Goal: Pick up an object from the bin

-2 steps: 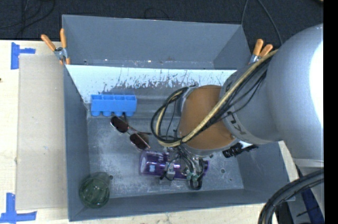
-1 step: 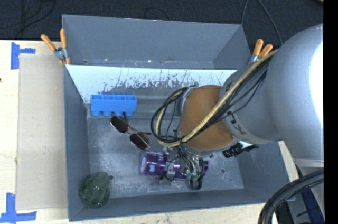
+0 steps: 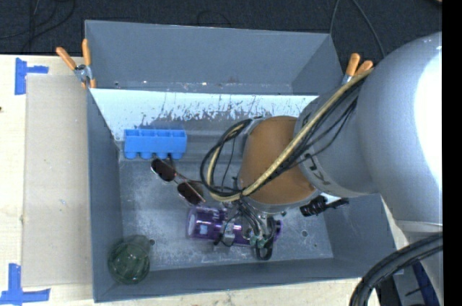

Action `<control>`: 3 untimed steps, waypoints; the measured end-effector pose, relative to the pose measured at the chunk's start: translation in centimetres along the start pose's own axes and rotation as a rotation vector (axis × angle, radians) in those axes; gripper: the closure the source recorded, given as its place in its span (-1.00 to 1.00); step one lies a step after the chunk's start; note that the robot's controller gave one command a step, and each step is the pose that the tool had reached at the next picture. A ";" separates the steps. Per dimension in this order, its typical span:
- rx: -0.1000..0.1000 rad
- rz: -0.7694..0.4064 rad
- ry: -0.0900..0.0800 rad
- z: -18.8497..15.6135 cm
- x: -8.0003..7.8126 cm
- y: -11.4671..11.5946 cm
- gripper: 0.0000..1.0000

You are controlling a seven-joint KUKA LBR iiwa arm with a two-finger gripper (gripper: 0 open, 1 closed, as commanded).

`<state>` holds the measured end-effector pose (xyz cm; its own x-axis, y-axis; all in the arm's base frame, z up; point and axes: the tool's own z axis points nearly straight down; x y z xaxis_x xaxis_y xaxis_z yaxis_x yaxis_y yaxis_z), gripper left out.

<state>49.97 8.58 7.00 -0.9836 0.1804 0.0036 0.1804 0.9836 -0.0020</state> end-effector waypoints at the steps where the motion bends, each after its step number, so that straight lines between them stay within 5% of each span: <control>1: 0.001 0.035 0.002 -0.6 0.1 0.6 1.00; 2: 0.000 0.035 0.001 -0.6 0.1 0.9 1.00; 3: 0.002 -0.140 0.004 -0.1 1.9 1.8 1.00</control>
Offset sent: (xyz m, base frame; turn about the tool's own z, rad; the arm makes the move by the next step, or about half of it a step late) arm 0.0031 0.0146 0.0000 0.0342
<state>48.45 10.67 7.12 -0.9991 0.0413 0.0078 0.0412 0.9991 -0.0028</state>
